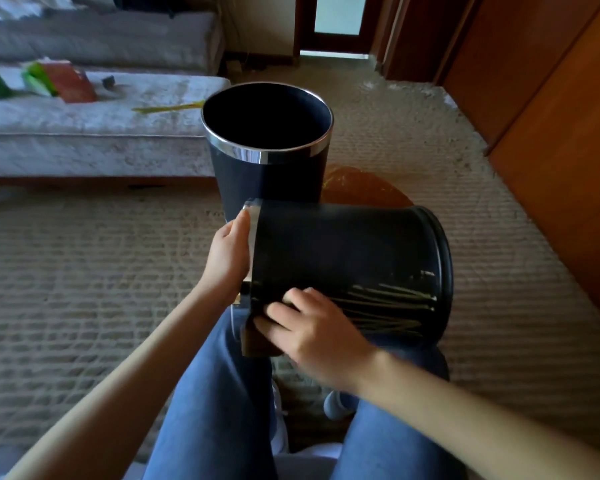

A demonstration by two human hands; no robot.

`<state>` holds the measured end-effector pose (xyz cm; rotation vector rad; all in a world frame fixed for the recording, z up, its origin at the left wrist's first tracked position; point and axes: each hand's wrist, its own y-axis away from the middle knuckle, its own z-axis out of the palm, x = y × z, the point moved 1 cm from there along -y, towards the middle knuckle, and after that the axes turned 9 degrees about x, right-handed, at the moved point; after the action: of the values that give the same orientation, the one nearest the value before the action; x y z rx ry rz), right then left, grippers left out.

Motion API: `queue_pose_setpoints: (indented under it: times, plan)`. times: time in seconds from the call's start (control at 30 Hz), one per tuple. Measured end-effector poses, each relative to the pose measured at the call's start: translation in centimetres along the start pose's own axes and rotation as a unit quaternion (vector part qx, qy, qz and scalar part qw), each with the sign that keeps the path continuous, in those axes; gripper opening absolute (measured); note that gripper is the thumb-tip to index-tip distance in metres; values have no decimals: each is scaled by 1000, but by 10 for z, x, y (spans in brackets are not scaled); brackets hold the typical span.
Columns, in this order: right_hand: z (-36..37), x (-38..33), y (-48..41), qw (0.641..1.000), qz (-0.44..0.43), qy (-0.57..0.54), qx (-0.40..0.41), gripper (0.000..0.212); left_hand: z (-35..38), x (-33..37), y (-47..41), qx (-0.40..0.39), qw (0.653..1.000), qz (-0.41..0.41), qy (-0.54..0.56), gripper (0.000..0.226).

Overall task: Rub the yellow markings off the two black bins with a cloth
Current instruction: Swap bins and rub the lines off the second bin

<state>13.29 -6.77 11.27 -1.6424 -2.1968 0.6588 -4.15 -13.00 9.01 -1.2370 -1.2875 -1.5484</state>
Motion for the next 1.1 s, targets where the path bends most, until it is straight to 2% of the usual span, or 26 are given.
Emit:
queue_pose_setpoints:
  times: [0.1,0.23,0.33,0.43,0.53,0.6,0.67,0.77,0.83,0.87,0.93,1.03,1.1]
  plan:
    - [-5,32,-21,999,20,6,28,31,-1,1,2,0,1000,-5,9,44]
    - [-3,96,-69,981,183,-4,57,33,-5,-3,11,-26,999,-3,30,39]
    - [7,87,-68,967,240,-34,76,37,-7,-1,12,-31,998,-18,51,37]
    - [9,49,-48,975,187,-60,101,44,-10,-5,9,-46,996,-37,74,40]
    - [15,18,-23,990,98,-71,77,35,-9,-4,8,-42,991,-100,83,46]
    - [21,2,-4,997,32,-63,28,27,-8,-3,2,-3,996,-79,40,41]
    - [9,-2,23,997,25,-70,6,30,-5,1,7,8,999,-40,7,37]
    - [-36,37,53,984,129,-33,117,41,-10,-3,14,6,998,40,-49,46]
    - [-67,79,73,951,239,38,193,38,-13,-9,19,12,995,77,-65,48]
    - [-77,96,81,933,287,72,204,36,-14,-12,19,28,993,87,-79,48]
    - [-77,114,92,914,343,110,185,35,-13,-12,17,44,990,98,-96,51]
    - [-64,116,95,916,340,150,151,38,-14,-10,15,21,991,94,-93,61]
    - [-66,117,90,917,341,155,135,48,-20,-16,24,11,991,100,-93,48]
